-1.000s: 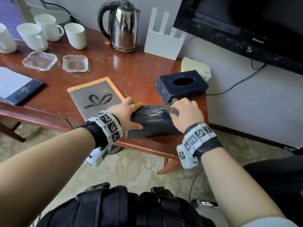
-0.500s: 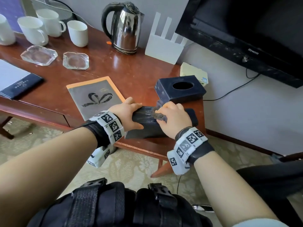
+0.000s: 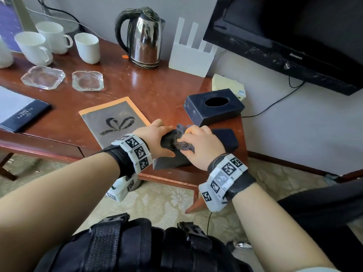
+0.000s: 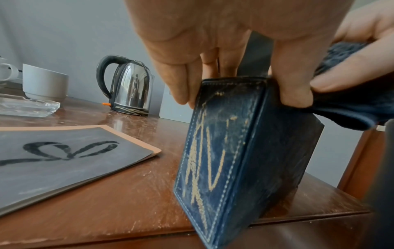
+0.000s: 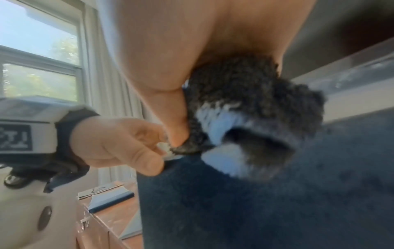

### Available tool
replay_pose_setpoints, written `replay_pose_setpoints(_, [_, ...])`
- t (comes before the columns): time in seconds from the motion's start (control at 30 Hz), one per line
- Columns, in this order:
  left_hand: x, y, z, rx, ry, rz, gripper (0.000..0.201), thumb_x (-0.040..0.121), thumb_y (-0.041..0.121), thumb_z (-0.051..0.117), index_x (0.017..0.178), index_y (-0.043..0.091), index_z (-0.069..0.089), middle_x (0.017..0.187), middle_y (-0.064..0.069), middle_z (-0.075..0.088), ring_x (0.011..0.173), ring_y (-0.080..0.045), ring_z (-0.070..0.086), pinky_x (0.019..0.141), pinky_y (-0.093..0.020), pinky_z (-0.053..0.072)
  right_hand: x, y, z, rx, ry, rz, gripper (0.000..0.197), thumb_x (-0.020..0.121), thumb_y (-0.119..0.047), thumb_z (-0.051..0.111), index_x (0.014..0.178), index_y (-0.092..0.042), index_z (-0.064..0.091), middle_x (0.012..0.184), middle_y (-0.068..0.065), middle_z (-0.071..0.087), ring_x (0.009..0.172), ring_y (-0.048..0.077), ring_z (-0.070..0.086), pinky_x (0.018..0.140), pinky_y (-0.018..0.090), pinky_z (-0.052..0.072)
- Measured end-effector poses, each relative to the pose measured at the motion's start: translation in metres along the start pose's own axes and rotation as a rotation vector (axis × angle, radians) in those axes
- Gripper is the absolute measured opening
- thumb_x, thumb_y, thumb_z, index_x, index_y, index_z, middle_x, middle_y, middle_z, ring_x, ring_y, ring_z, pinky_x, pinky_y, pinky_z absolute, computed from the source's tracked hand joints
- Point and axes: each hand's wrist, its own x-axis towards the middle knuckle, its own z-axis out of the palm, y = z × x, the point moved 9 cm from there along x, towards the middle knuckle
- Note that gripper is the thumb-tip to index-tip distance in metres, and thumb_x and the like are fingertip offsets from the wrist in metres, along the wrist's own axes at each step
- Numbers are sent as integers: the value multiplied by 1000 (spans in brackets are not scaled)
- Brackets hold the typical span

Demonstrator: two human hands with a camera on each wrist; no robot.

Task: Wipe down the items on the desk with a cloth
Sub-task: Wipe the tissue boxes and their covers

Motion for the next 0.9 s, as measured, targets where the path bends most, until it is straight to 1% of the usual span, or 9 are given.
replay_pose_setpoints(0.07, [0, 1, -2, 8, -1, 12, 91, 75, 59, 63, 147, 23, 21, 124, 3, 34, 107, -20, 52, 85, -32, 44, 4, 5, -2, 92, -60, -13, 21, 91, -34, 54, 109, -26, 63, 116, -2, 52, 110, 24, 42, 89, 35, 40])
replay_pose_setpoints(0.13, [1, 0, -4, 9, -5, 17, 91, 75, 59, 64, 147, 22, 23, 124, 3, 35, 107, -20, 52, 85, -32, 45, 13, 28, -12, 159, 27, 116, 14, 90, -36, 53, 97, -29, 64, 107, 0, 54, 109, 27, 47, 85, 33, 40])
replay_pose_setpoints(0.23, [2, -1, -4, 25, -18, 16, 91, 74, 59, 65, 147, 22, 23, 123, 3, 35, 107, -20, 52, 85, -32, 45, 13, 53, -11, 108, 127, 378, 27, 92, -36, 50, 116, -26, 59, 122, 1, 49, 112, 28, 42, 87, 38, 43])
replay_pose_setpoints(0.37, [3, -1, -2, 12, -20, 16, 92, 74, 58, 65, 147, 22, 23, 124, 2, 34, 109, -20, 51, 86, -32, 45, 5, 15, -3, -1, 109, 211, 27, 92, -31, 49, 116, -26, 60, 121, -2, 49, 109, 26, 39, 84, 36, 42])
replay_pose_setpoints(0.5, [2, -1, -3, -28, 0, 22, 92, 73, 56, 68, 146, 23, 24, 124, 2, 36, 110, -19, 50, 87, -30, 43, -1, -7, -1, 117, -76, 2, 19, 89, -29, 53, 99, -21, 67, 108, -1, 54, 102, 24, 43, 86, 41, 44])
replay_pose_setpoints(0.6, [0, -1, -4, -27, 13, 20, 90, 73, 56, 68, 146, 23, 25, 123, 2, 37, 109, -19, 49, 85, -29, 43, 15, 14, -13, 133, -55, 64, 16, 86, -28, 52, 79, -21, 65, 97, 3, 56, 98, 26, 51, 85, 38, 45])
replay_pose_setpoints(0.67, [-1, -3, -3, -44, 12, 6, 89, 73, 56, 68, 145, 23, 27, 122, 2, 37, 110, -19, 49, 86, -30, 43, 20, 41, -21, 137, 80, 269, 15, 89, -30, 50, 89, -24, 63, 107, 4, 52, 105, 29, 46, 86, 36, 42])
replay_pose_setpoints(0.73, [0, -4, -3, -65, 7, -7, 89, 73, 55, 69, 144, 23, 27, 123, 2, 36, 112, -19, 48, 88, -32, 44, 18, 45, -13, 90, 97, 374, 22, 93, -30, 48, 109, -25, 61, 119, 1, 48, 108, 29, 40, 84, 36, 39])
replay_pose_setpoints(0.9, [3, -5, 1, -78, -24, -11, 92, 72, 56, 69, 145, 22, 25, 123, 1, 35, 112, -20, 48, 93, -35, 44, 5, -8, -2, 65, -16, 14, 25, 92, -28, 52, 115, -24, 62, 120, -3, 49, 109, 24, 39, 89, 38, 42])
